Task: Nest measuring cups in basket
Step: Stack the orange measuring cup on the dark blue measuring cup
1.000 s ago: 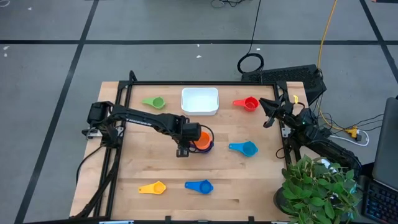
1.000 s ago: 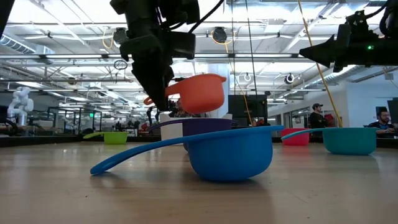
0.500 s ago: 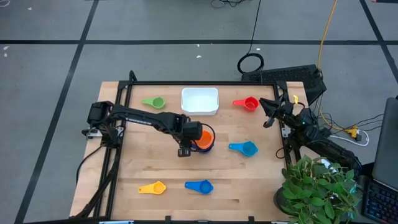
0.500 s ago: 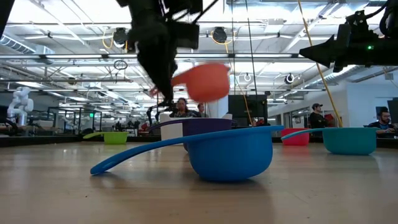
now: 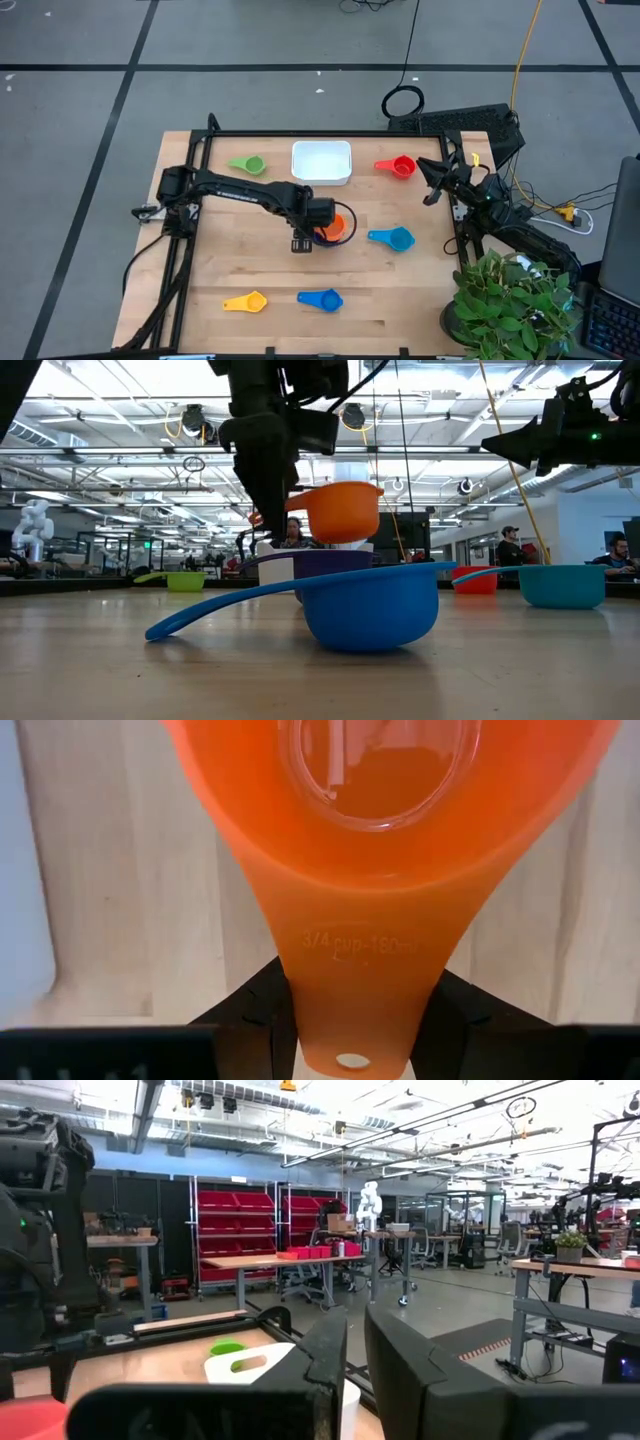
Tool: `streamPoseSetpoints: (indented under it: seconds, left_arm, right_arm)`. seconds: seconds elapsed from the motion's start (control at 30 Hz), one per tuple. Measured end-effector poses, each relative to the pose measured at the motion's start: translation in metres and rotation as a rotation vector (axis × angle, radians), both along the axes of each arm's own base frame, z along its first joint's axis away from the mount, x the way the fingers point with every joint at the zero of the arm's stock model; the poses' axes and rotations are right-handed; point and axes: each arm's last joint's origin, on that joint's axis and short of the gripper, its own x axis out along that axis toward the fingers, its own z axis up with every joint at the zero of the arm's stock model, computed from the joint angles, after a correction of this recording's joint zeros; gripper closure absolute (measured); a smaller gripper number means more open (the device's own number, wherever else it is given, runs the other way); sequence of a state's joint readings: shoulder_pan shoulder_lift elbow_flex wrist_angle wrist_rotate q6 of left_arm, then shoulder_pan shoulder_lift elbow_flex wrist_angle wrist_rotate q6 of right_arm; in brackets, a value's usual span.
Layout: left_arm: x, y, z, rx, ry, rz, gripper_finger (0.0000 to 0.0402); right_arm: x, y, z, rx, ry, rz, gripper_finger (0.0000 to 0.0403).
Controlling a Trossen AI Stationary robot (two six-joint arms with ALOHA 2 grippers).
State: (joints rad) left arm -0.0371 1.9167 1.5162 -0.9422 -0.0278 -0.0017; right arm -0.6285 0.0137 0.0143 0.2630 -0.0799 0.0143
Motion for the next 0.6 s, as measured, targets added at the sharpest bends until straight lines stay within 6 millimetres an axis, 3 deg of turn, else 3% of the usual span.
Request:
streamPoseSetpoints:
  seconds: [0.27,0.6]
  left_arm:
    - [-0.0037,0.0013,-0.0035,0.059,0.052,0.019,0.0250]
    - [-0.0016,-0.0001,-0.0033,0.056,0.030,0.026,0.0269]
  right_arm:
    - [0.0000,0.0000,0.0001,0.000,0.000,0.000,0.0369]
    - [0.0000,0.0000,0.0001,0.000,0.000,0.000,0.0369]
